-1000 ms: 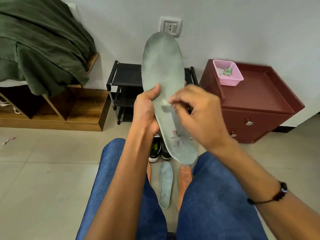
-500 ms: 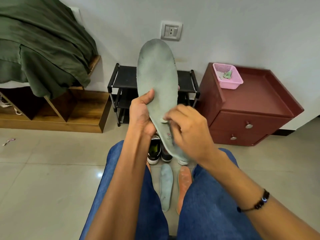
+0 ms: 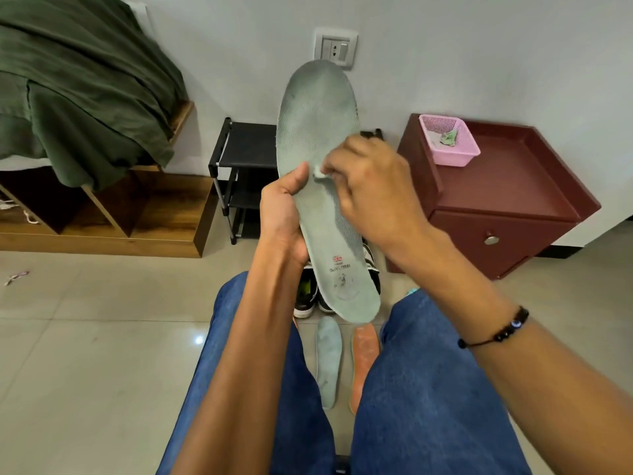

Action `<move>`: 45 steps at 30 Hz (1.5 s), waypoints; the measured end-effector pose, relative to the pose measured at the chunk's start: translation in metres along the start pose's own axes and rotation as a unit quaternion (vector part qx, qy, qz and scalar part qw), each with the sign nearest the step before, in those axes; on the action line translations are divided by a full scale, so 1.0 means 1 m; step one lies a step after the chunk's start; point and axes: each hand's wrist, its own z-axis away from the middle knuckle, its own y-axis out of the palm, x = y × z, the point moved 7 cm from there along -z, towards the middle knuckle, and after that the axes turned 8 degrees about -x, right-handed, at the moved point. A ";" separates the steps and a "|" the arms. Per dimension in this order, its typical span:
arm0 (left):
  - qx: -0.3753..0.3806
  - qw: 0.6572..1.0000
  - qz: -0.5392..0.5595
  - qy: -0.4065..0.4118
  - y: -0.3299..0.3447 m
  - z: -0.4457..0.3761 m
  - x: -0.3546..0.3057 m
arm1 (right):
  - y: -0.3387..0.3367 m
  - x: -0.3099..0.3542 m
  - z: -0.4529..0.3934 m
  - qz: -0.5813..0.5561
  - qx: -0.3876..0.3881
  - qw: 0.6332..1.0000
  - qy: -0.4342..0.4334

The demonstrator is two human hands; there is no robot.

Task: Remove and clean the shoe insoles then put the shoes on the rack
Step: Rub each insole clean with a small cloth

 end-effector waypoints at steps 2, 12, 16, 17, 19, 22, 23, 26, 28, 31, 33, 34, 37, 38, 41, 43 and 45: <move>0.018 0.999 0.027 -0.027 0.002 0.001 0.007 | 0.003 0.012 0.018 -0.015 -0.003 1.000 0.016; 0.038 0.999 0.016 -0.034 0.004 0.001 0.013 | -0.003 0.001 0.046 -0.235 0.129 0.948 0.173; 0.079 0.997 0.005 -0.006 0.016 0.006 0.012 | -0.016 -0.009 0.010 -0.183 0.057 0.976 0.103; 0.083 0.996 -0.003 -0.007 0.018 0.006 0.014 | -0.013 -0.010 0.003 -0.165 0.051 0.981 0.092; 0.079 0.997 0.001 -0.017 0.014 0.001 0.018 | -0.002 -0.006 0.000 -0.142 0.055 0.985 0.082; 0.106 0.994 0.004 -0.037 0.008 -0.004 0.018 | 0.004 0.014 0.024 -0.171 0.043 0.980 0.092; 0.110 0.993 -0.007 -0.034 0.005 -0.005 0.018 | 0.004 0.020 0.036 -0.190 0.041 0.976 0.098; 0.113 0.992 -0.024 -0.056 0.002 -0.004 0.024 | -0.002 0.022 0.058 -0.228 0.058 0.966 0.110; 0.103 0.992 -0.008 -0.068 0.006 -0.002 0.028 | -0.003 0.009 0.056 -0.265 0.105 0.948 0.141; 0.104 0.992 0.031 -0.071 0.013 -0.001 0.030 | -0.013 -0.016 0.031 -0.283 0.107 0.936 0.180; 0.115 0.990 0.041 -0.066 0.014 -0.003 0.031 | -0.021 -0.029 0.007 -0.247 0.053 0.952 0.171; 0.126 0.989 0.038 -0.064 0.016 -0.002 0.030 | -0.021 -0.031 -0.005 -0.216 0.033 0.964 0.152; 0.115 0.990 0.056 -0.058 0.016 -0.003 0.028 | -0.002 -0.020 -0.015 -0.115 0.043 0.990 0.073; 0.113 0.989 0.076 -0.055 0.014 -0.004 0.026 | 0.006 -0.014 -0.010 -0.100 0.050 0.992 0.058; 0.112 0.987 0.106 -0.047 0.009 -0.005 0.020 | 0.009 0.010 0.022 -0.139 0.038 0.988 0.049; 0.106 0.991 0.068 -0.054 0.005 -0.004 0.019 | 0.004 0.021 0.043 -0.185 0.046 0.980 0.056; 0.106 0.991 0.032 -0.076 0.005 -0.002 0.022 | -0.001 0.024 0.053 -0.214 0.073 0.972 0.056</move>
